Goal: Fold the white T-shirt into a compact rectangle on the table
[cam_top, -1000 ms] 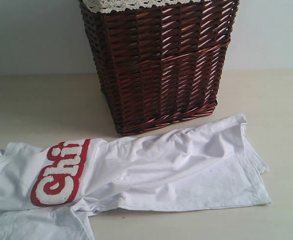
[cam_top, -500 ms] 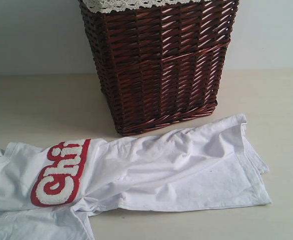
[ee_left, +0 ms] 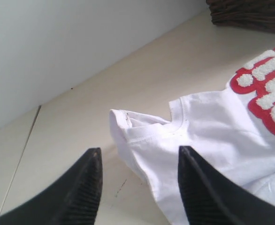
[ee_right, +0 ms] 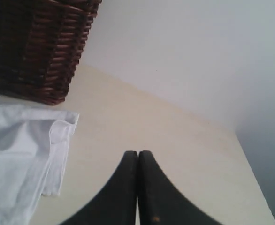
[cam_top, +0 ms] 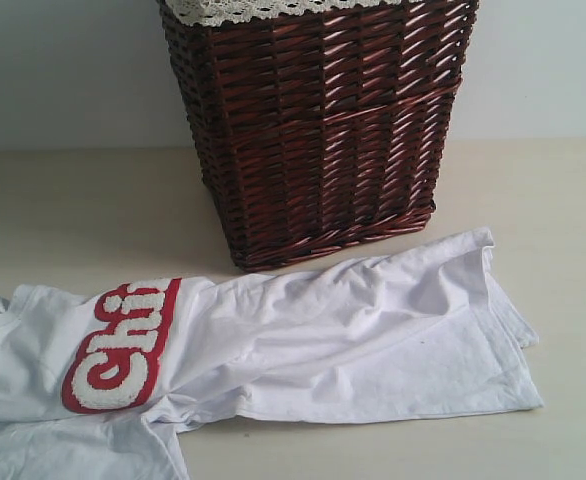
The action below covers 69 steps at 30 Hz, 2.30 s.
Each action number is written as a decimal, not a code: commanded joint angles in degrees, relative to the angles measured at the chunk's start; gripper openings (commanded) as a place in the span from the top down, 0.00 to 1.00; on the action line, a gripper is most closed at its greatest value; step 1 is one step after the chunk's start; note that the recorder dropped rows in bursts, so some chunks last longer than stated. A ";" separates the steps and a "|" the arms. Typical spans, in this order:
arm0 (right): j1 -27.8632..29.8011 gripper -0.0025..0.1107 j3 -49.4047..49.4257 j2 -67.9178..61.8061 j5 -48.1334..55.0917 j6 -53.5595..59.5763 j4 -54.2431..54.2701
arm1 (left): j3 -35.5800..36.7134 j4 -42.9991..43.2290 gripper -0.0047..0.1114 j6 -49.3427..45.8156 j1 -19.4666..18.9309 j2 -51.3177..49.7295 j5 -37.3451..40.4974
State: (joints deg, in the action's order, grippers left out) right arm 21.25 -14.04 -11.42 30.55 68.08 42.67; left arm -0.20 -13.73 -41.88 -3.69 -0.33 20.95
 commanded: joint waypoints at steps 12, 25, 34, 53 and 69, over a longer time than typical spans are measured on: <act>-8.43 0.98 -10.27 -49.91 -11.35 17.12 18.95 | 0.20 -0.13 0.53 0.06 0.35 0.33 -0.25; -7.76 0.98 -27.95 -82.79 12.85 19.16 2.90 | 0.20 -0.13 0.53 0.06 0.35 0.33 -0.25; -7.76 0.98 -34.54 -95.05 12.64 26.70 5.89 | 0.20 -0.13 0.53 0.06 0.35 0.33 -0.25; -7.76 0.98 -35.08 -100.39 8.67 25.13 6.89 | 0.20 -0.13 0.53 0.06 0.35 0.33 -0.25; -7.76 0.98 -34.96 -93.96 16.03 -3.83 -32.25 | 0.20 -0.13 0.53 0.06 0.35 0.33 -0.25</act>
State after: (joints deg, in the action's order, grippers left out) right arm 13.42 -49.59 -106.16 46.69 64.96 13.86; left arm -0.20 -13.73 -41.88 -3.69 -0.33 20.95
